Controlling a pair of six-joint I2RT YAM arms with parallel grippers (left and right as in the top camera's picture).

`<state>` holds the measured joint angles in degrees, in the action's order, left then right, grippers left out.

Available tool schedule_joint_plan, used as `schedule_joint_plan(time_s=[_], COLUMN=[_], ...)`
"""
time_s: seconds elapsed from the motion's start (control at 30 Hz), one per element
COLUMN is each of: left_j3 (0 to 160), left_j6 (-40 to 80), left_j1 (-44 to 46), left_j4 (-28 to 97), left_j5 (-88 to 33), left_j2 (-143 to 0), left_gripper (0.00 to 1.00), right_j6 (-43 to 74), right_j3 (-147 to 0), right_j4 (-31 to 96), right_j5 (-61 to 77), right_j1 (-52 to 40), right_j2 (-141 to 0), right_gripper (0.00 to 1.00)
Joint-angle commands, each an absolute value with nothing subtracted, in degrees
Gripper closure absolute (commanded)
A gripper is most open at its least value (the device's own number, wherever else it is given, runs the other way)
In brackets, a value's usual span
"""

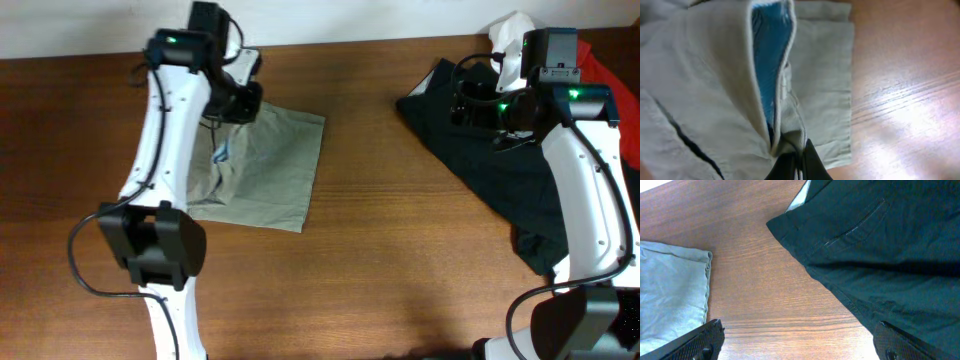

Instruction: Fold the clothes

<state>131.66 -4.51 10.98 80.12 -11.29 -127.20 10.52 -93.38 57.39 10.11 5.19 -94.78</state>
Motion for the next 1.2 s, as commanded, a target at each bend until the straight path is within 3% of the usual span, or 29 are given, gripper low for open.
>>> schedule_joint_plan(time_s=[0.0, 0.23, 0.43, 0.53, 0.57, 0.6, 0.63, 0.67, 0.77, 0.8, 0.87, 0.9, 0.93, 1.0, 1.17], left_j3=[125.56, 112.81, 112.31, 112.31, 112.31, 112.31, 112.31, 112.31, 115.59, 117.08, 117.3, 117.25, 117.1, 114.5, 100.73], left_j6=[-5.65, -5.65, -5.67, -5.67, -5.69, -5.69, -5.69, -5.69, -5.69, -5.69, -5.63, -5.63, -5.63, -4.43, -4.1], left_j1=[13.69, 18.76, 19.14, 19.14, 19.14, 19.14, 19.14, 19.14, 18.79, 18.22, 17.08, 17.04, 17.1, 17.93, 18.63], left_j4=[75.66, 66.72, 66.63, 67.77, 68.53, 69.06, 69.36, 69.47, 73.08, 75.4, 79.37, 81.43, 82.17, 81.82, 74.72], left_j5=[-11.77, -14.81, -19.99, -20.84, -20.82, -20.82, -20.82, -20.84, -20.8, -20.47, -16.69, -13.78, -13.74, -13.67, -18.44], left_j2=[-127.61, -127.63, -130.63, -130.63, -130.63, -130.63, -130.63, -130.63, -130.58, -130.58, -130.61, -130.61, -130.61, -130.61, -130.63], left_gripper=[1.0, 0.99, 0.96, 0.88, 0.82, 0.59, 0.46, 0.41, 0.41, 0.42, 0.54, 0.6, 0.75, 0.87, 0.99], right_j6=[10.52, 10.52, 10.52, 10.52, 10.52, 10.52, 10.52, 10.52, 10.52, 10.52, 10.52, 10.5, 10.52, 10.5, 10.5], right_j3=[-93.58, -93.58, -93.58, -93.58, -93.58, -93.58, -93.58, -93.58, -93.58, -93.58, -93.58, -93.58, -93.58, -93.58, -93.58], right_j4=[57.19, 57.19, 57.19, 57.19, 57.19, 57.19, 57.19, 57.19, 57.19, 57.19, 57.19, 57.19, 57.19, 57.19, 57.19], right_j5=[9.82, 9.82, 9.82, 9.82, 9.82, 9.82, 9.82, 9.82, 9.82, 9.82, 9.82, 9.82, 9.82, 9.82, 9.82], right_j1=[4.89, 4.89, 4.89, 4.89, 4.89, 4.89, 4.89, 4.89, 4.89, 4.89, 4.89, 4.89, 4.89, 4.89, 4.89], right_j2=[-94.28, -94.28, -94.28, -94.28, -94.28, -94.28, -94.28, -94.28, -94.28, -94.28, -94.28, -94.28, -94.28, -94.28, -94.28], right_gripper=[0.01, 0.01, 0.01, 0.01, 0.01, 0.01, 0.01, 0.01, 0.01, 0.01, 0.01, 0.01, 0.01, 0.01, 0.01])
